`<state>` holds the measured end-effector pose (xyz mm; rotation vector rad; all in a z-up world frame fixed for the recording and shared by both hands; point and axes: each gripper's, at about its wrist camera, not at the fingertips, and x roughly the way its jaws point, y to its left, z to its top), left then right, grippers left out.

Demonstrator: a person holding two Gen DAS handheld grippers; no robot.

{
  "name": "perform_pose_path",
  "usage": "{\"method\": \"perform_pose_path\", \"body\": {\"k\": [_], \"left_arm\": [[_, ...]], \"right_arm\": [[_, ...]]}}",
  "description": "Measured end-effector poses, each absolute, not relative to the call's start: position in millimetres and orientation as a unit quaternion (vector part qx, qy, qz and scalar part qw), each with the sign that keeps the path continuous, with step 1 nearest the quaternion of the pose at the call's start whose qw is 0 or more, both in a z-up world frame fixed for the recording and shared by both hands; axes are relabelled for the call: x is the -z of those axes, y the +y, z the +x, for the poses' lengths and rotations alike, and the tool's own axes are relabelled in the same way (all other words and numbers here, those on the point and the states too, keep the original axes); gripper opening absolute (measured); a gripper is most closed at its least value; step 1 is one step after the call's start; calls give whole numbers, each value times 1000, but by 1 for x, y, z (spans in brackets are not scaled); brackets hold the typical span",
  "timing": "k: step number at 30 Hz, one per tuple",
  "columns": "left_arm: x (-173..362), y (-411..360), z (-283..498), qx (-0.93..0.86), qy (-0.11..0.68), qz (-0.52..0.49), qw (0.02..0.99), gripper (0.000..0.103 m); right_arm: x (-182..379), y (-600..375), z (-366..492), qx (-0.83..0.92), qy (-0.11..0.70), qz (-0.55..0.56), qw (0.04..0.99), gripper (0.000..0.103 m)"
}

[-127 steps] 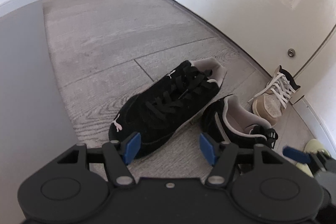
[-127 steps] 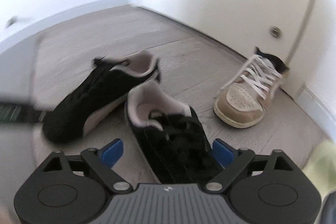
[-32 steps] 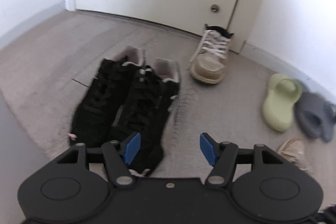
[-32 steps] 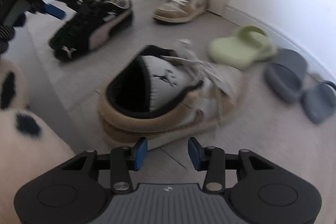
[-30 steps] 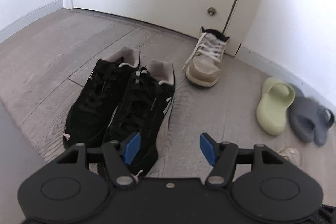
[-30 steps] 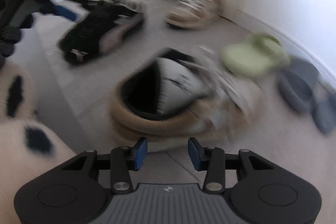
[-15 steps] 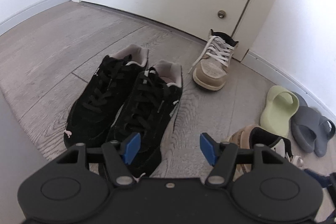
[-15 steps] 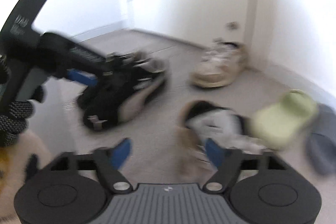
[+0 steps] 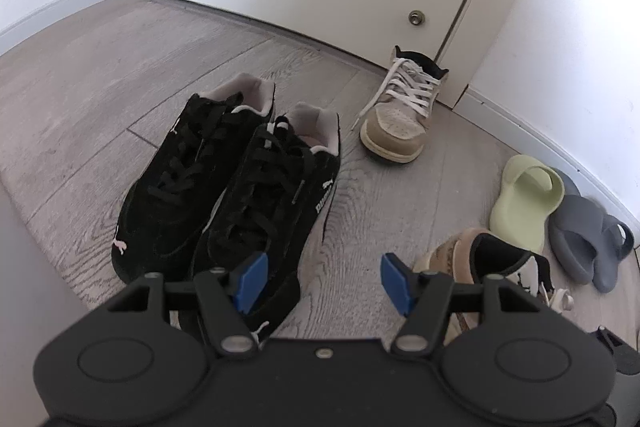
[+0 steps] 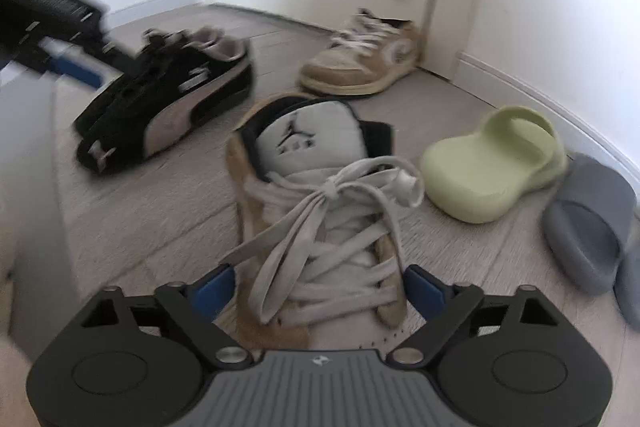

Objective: Organize scattered shoes
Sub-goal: 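Carry the Jordan sneaker with the right gripper and lower it beside the tan sneaker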

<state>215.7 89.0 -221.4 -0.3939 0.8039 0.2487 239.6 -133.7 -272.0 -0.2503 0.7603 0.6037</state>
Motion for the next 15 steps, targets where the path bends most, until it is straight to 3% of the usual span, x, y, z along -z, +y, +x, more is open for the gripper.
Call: {"method": "perform_pose_path", "body": {"k": [15], "left_arm": [[221, 86, 215, -118, 385, -181, 897, 64]], "right_arm": [[269, -103, 223, -166, 410, -65, 895, 90]]}}
